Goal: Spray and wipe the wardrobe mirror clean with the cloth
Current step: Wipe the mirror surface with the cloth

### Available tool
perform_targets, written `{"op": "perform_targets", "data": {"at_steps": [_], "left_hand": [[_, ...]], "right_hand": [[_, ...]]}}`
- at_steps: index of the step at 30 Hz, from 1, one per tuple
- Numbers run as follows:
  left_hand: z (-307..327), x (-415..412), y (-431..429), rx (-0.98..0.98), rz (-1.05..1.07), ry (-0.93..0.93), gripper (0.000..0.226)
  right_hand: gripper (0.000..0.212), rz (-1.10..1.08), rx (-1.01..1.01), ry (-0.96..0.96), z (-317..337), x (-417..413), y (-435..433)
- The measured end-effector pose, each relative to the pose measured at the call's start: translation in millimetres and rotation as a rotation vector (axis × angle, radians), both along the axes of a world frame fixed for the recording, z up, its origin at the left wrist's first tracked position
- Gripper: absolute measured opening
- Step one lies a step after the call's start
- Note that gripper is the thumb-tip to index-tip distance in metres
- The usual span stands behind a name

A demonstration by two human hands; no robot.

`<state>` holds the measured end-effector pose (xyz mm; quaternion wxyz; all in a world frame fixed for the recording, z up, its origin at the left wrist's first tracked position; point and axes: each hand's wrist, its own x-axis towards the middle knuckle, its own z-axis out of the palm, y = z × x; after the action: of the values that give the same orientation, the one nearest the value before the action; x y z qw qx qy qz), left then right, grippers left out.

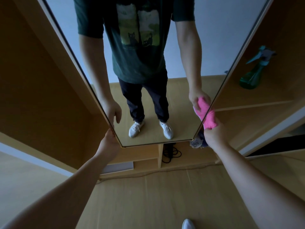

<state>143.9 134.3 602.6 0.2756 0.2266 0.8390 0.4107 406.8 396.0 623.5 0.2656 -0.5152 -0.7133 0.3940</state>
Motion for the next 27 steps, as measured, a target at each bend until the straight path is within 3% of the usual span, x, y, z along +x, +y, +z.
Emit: {"op": "perform_targets", "data": {"at_steps": [10,15,27], "left_hand": [[-13.4,-2.8,-3.4,0.001,0.025,-0.044,0.082],[-15.2,1.0,-1.9,-0.024,0.012,0.112,0.071],[-23.5,1.7,-3.6,0.001,0.040,0.058,0.074]], "right_hand": [[0.045,-0.028,-0.078,-0.034,-36.9,-1.0,5.8],[0.050,-0.005,-0.154,-0.126,-57.8,-0.6,8.4],[0.049,-0.015,-0.176,-0.145,-94.1,-5.4,5.5]]}}
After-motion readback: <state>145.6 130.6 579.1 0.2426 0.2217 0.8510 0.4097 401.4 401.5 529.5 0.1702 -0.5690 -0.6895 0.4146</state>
